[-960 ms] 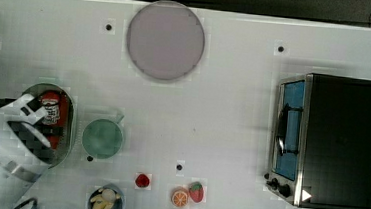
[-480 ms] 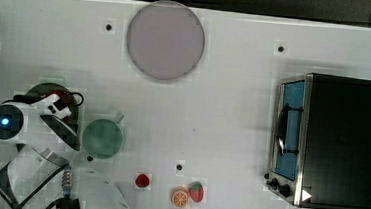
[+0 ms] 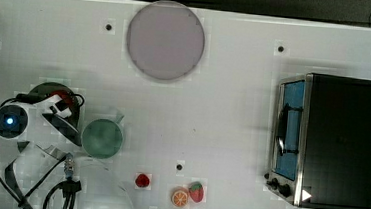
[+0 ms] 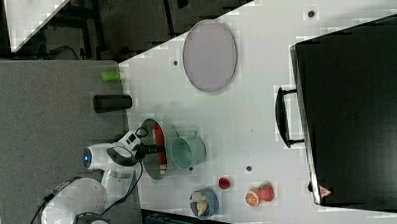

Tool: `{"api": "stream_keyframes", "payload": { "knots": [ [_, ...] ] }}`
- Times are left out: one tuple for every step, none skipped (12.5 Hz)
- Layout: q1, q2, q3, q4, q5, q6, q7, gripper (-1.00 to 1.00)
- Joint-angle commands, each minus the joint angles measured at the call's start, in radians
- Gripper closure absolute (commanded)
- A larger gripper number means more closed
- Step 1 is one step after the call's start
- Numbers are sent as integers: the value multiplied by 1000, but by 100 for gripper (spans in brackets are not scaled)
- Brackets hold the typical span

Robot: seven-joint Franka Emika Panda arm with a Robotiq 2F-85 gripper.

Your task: Pick ketchup from strainer and place it on the table

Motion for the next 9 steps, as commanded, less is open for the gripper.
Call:
{"api": "stream_keyframes", "payload": {
  "knots": [
    [7,-65,22,-7,9,-28,50,-18],
    [-6,-101,47,-26,22,-43,50,-18],
    [-26,-148,79,-48,58,-60,50,-18],
    [-50,-198,112,-62,113,-81,50,-18],
    [-75,-250,143,-65,177,-111,50,-18],
    [-101,-301,168,-63,234,-148,50,-18],
    [-126,-350,187,-57,274,-181,38,-18],
    [-148,-394,199,-46,303,-214,14,-18],
    [-166,-432,203,-31,327,-246,-25,-18]
  ]
}}
